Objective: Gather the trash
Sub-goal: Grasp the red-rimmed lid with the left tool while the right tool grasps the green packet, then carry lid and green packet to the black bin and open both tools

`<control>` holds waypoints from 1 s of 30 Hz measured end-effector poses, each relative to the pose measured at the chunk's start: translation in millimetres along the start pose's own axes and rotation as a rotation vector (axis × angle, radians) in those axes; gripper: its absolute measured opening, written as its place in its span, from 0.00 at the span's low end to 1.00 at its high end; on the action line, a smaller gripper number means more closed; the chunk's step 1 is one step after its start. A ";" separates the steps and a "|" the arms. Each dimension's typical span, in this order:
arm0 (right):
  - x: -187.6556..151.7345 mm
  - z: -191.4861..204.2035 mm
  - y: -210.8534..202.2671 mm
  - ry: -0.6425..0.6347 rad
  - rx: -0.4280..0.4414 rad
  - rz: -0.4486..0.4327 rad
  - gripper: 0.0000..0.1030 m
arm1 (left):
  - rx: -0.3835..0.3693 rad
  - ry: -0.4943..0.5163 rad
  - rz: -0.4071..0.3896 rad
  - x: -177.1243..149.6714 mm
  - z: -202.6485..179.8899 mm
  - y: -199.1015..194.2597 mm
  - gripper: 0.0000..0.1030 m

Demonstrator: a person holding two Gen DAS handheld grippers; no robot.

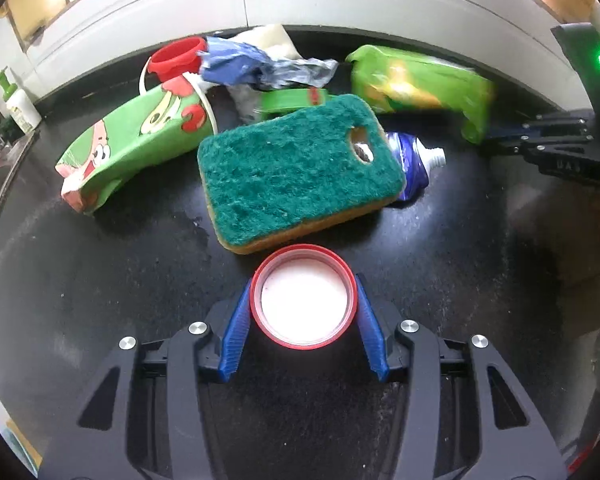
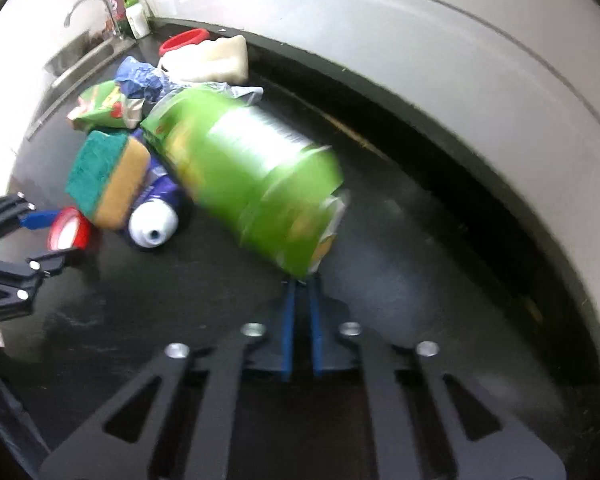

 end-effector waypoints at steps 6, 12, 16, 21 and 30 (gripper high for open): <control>-16.7 15.5 -16.6 0.048 0.017 -0.011 0.01 | -0.025 0.001 0.027 -8.7 3.9 -5.2 0.47; -14.6 1.0 -14.8 0.113 -0.036 -0.026 0.89 | -0.032 -0.009 0.008 -21.8 7.6 -6.9 0.47; 3.7 -2.4 -11.5 0.052 -0.069 -0.039 0.93 | -0.032 -0.023 0.005 -26.6 10.2 -7.1 0.47; 54.6 -2.0 2.0 -0.040 -0.094 -0.040 0.88 | -0.018 -0.035 -0.002 -23.8 12.3 -3.8 0.47; 74.6 8.3 12.0 -0.103 -0.069 -0.010 0.31 | -0.019 -0.063 0.013 -20.4 17.5 -3.8 0.47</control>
Point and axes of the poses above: each gripper's, at about its wrist camera, not at the fingertips, and y roughly the way its jaws point, z to its left, x to its top, the point moved 2 cm from there along y, roughly the way its jaws point, and after that the axes turned 11 degrees about z, right-handed, at the moved point
